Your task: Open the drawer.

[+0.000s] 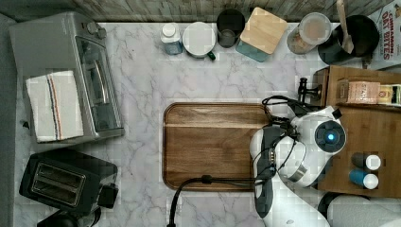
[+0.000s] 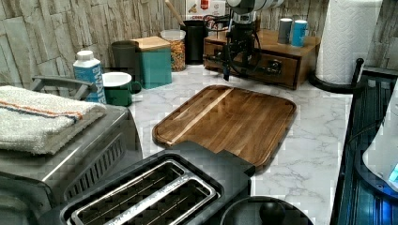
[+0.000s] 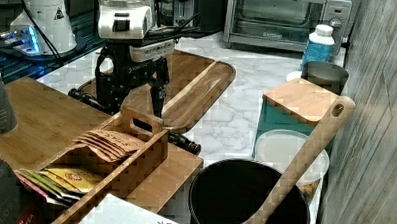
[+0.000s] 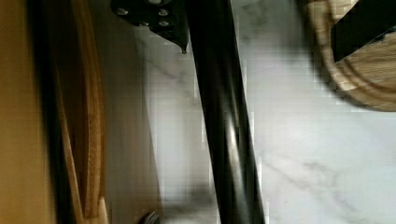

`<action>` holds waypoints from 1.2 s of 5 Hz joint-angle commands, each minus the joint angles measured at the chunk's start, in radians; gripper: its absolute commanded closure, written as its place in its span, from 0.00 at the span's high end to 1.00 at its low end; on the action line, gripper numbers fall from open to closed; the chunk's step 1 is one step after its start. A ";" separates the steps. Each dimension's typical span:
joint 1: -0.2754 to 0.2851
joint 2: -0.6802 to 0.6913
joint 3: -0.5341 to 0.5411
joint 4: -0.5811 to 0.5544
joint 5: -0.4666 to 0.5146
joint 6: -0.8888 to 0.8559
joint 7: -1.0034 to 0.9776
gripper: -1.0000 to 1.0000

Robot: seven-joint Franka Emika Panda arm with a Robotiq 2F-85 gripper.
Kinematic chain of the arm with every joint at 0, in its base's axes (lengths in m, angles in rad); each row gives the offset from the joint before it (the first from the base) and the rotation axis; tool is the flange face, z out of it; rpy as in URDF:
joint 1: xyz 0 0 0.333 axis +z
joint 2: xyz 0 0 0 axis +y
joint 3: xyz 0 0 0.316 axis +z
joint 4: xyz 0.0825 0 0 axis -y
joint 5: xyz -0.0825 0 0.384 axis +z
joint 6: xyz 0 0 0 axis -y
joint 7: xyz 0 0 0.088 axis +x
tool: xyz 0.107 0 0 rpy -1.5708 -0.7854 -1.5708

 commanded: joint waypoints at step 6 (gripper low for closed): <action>0.356 -0.147 0.246 -0.081 0.016 -0.035 0.362 1.00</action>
